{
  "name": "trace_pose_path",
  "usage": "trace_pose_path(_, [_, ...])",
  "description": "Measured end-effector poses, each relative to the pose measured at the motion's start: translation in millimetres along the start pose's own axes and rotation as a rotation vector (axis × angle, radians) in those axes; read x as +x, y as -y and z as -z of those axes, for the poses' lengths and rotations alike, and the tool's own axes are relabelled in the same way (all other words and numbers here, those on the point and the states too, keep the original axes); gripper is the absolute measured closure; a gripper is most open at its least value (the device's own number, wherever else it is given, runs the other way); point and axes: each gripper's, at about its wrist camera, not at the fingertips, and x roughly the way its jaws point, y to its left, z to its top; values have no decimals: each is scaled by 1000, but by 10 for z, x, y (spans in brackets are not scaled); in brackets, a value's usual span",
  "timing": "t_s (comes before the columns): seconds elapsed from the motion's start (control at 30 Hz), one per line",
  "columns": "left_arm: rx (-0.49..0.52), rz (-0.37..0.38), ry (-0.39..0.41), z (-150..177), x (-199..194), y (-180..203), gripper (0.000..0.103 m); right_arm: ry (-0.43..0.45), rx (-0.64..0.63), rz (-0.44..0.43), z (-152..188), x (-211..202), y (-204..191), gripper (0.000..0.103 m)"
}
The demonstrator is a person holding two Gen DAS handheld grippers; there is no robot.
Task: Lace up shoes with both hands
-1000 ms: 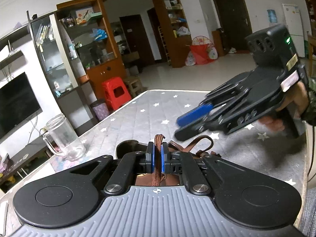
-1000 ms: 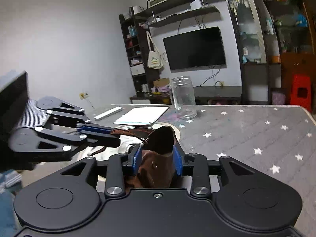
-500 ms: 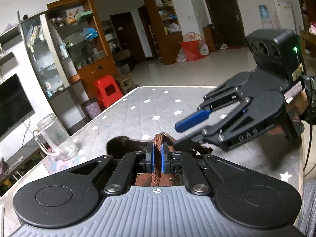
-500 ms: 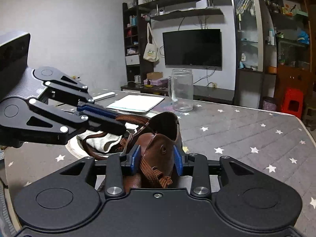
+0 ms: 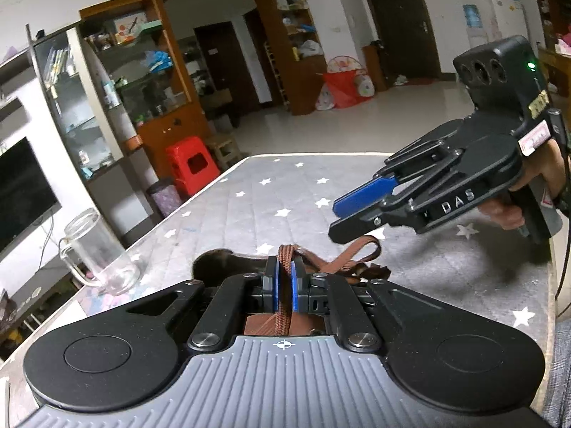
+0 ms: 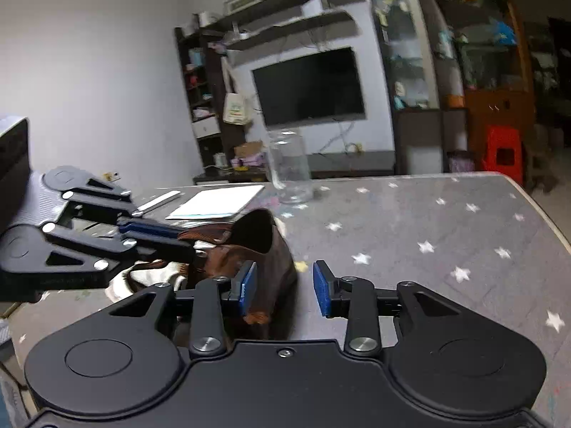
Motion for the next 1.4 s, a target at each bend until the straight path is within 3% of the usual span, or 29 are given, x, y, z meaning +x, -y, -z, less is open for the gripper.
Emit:
trace_pose_path(0.13, [-1,-2,-3,28,-17,18,96,12,-97,-21,-66,180,-215,66])
trace_pose_path(0.3, [-12,21,21,29,-34,17,96,-45,-154,-3,-61,288,-299,66])
trace_pose_path(0.53, [15,55,19,46,71,43,96,-39,-225,108,14,157,-422,62])
trace_pose_path(0.93, [-28,129,92,85,67,-54,96,-54,-197,146,63,120,-369,60])
trace_pose_path(1.4, [-47,158,86,113,142,-27,96,-58,-187,136,39,82,-323,57])
